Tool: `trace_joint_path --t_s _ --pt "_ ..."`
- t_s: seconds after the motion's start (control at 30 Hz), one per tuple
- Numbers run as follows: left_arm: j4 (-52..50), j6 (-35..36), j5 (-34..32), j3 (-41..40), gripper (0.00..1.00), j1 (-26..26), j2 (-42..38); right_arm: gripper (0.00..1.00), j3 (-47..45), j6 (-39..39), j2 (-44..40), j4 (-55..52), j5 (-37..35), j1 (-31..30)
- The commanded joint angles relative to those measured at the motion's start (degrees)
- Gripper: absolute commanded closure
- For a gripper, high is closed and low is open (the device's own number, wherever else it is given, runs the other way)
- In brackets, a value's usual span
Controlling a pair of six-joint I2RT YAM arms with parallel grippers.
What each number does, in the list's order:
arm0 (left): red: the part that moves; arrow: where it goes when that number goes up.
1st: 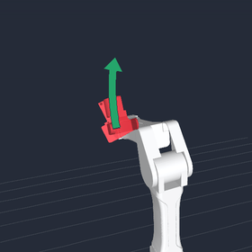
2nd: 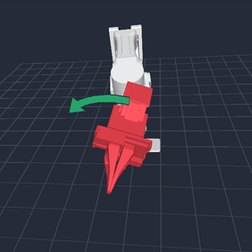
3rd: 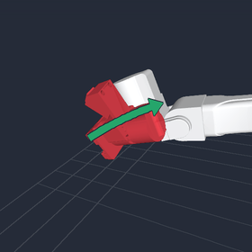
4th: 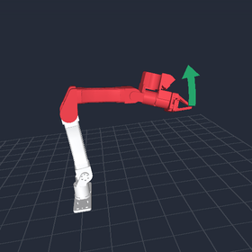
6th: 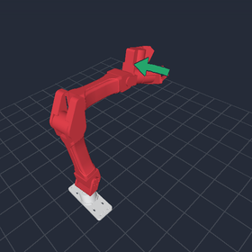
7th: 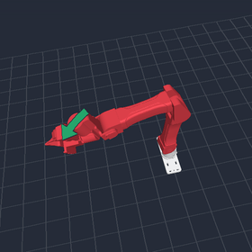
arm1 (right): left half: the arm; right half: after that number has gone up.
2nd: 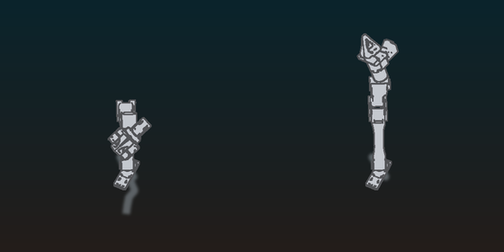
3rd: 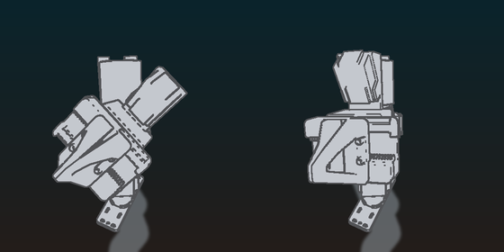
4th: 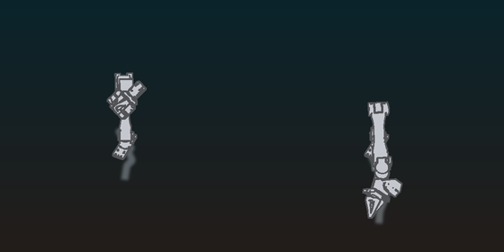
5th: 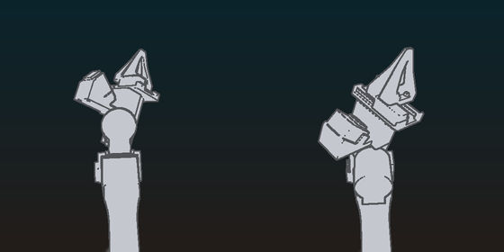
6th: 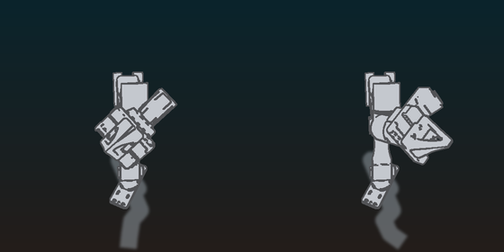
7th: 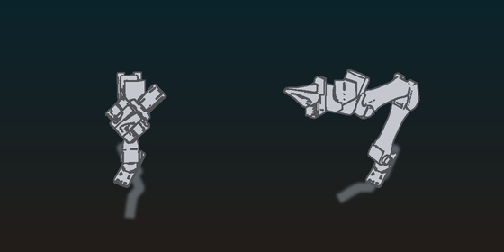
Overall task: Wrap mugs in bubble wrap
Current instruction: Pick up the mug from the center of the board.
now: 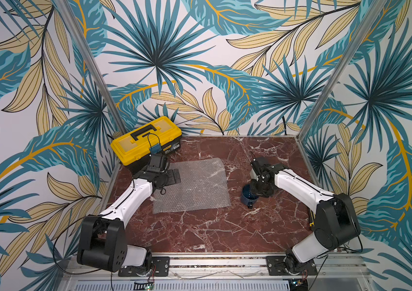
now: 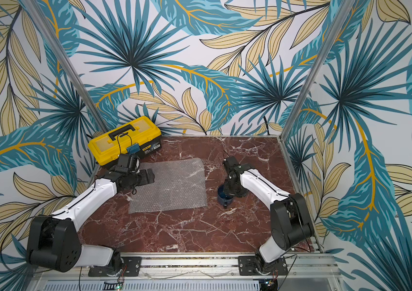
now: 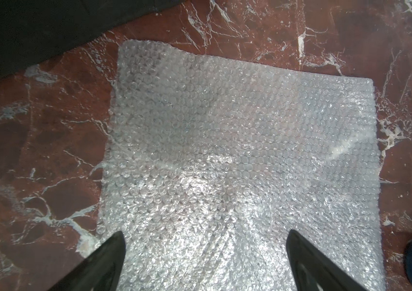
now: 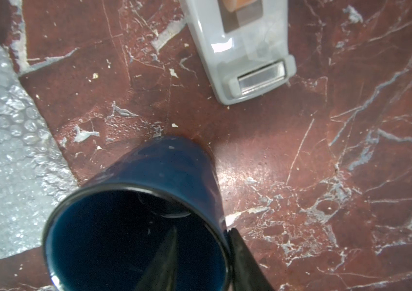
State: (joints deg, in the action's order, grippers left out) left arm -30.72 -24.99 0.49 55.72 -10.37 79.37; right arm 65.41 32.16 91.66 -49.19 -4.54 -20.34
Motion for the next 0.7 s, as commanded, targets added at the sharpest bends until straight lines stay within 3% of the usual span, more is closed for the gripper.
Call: trace_joint_path --t_s 0.0,0.23,0.43,0.67 --pt "1.13 0.60 0.70 -1.58 0.00 -0.12 -1.59 0.76 -0.59 0.06 2.09 -0.17 0.23 -0.04" --pt "-0.25 0.49 1.23 -1.44 0.00 -0.09 -3.27 0.99 0.91 -0.03 2.30 -1.28 1.11 -0.21" --pt "-3.82 0.53 1.98 0.16 0.00 0.22 -4.43 1.00 6.86 -0.11 1.51 -5.65 0.42 -3.00" --pt "-5.84 -0.26 0.90 -1.40 0.01 1.91 -8.83 1.00 20.90 0.82 7.04 -11.80 0.20 -10.97"
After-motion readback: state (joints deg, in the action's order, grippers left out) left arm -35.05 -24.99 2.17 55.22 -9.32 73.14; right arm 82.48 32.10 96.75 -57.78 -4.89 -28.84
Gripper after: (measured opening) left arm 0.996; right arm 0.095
